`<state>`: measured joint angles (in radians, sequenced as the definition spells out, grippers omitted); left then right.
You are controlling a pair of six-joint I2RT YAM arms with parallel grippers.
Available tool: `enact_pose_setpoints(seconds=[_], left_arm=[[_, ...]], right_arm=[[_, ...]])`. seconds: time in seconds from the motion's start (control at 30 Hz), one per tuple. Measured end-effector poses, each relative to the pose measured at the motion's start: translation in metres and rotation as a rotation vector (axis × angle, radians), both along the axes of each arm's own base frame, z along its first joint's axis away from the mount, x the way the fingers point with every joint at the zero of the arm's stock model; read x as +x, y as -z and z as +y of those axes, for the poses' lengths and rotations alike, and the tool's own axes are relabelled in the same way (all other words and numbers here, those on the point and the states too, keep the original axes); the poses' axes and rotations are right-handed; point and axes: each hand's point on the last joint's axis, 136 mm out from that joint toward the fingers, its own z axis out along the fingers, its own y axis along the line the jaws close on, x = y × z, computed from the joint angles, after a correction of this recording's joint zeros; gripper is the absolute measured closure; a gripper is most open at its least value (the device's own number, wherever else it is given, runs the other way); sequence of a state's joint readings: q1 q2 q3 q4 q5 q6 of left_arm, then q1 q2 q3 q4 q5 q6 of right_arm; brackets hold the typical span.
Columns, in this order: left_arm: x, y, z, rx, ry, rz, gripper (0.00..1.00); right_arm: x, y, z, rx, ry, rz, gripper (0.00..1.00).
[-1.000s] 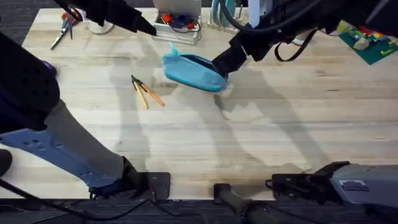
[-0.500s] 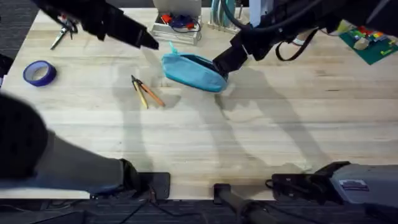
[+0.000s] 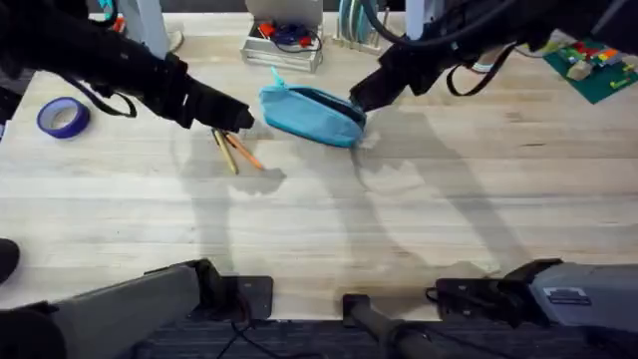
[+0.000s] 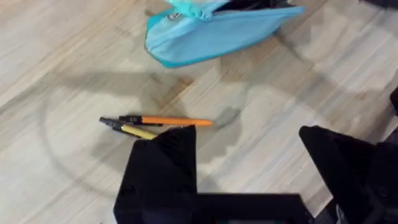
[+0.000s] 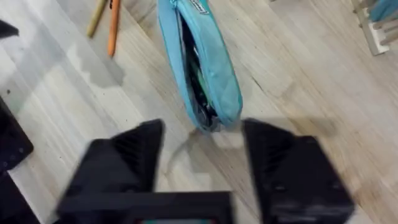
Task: Unzip the bag, pick up the pens from the table one at a time and place them inside, then zip the bag closed.
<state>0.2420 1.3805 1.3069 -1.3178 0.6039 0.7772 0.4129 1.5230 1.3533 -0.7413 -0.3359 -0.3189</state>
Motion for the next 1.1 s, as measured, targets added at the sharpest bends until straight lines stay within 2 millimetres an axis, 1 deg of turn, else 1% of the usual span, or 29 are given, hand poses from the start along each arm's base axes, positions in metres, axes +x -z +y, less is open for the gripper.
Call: enact_pose_setpoints(seconds=[0.03,0.1,0.17,0.2,0.27,0.43,0.53,0.6,0.63,0.73,0.87,1.1], left_arm=[[0.0,0.0,0.0,0.002,-0.002,0.001,0.003],[0.0,0.001,0.001,0.007,-0.008,0.005,0.002],[0.0,0.001,0.002,0.012,-0.012,0.008,0.002],[0.0,0.002,0.003,0.015,-0.013,0.008,0.002],[0.0,0.002,0.003,0.017,-0.016,0.011,0.003],[0.0,0.002,0.003,0.019,-0.018,0.013,0.005],[0.0,0.002,0.004,0.019,-0.02,0.014,0.002],[0.0,0.002,0.004,0.019,-0.02,0.014,0.006],[0.0,0.002,0.004,0.019,-0.02,0.014,0.003],[0.0,0.002,0.004,0.019,-0.02,0.014,0.004],[0.0,0.002,0.004,0.018,-0.021,0.014,0.005],[0.0,0.002,0.004,0.018,-0.022,0.015,0.005]], right_arm=[[0.0,0.0,0.0,-0.003,-0.006,-0.003,0.34],[-0.003,0.002,-0.001,-0.019,-0.032,-0.007,0.576],[-0.007,0.005,-0.003,-0.037,-0.058,-0.004,0.869],[-0.009,0.006,-0.004,-0.046,-0.069,0.002,0.944],[-0.014,0.009,-0.006,-0.065,-0.095,0.007,0.97],[-0.029,0.017,-0.013,-0.125,-0.189,0.024,0.971],[-0.033,0.019,-0.015,-0.146,-0.241,0.008,0.972],[-0.032,0.02,-0.015,-0.155,-0.269,-0.008,0.971],[-0.03,0.027,-0.014,-0.17,-0.304,-0.008,0.971],[-0.025,0.041,-0.011,-0.183,-0.324,0.01,0.972],[-0.016,0.056,-0.007,-0.189,-0.336,0.021,0.97],[-0.009,0.067,0.003,-0.153,-0.359,0.022,0.971]])
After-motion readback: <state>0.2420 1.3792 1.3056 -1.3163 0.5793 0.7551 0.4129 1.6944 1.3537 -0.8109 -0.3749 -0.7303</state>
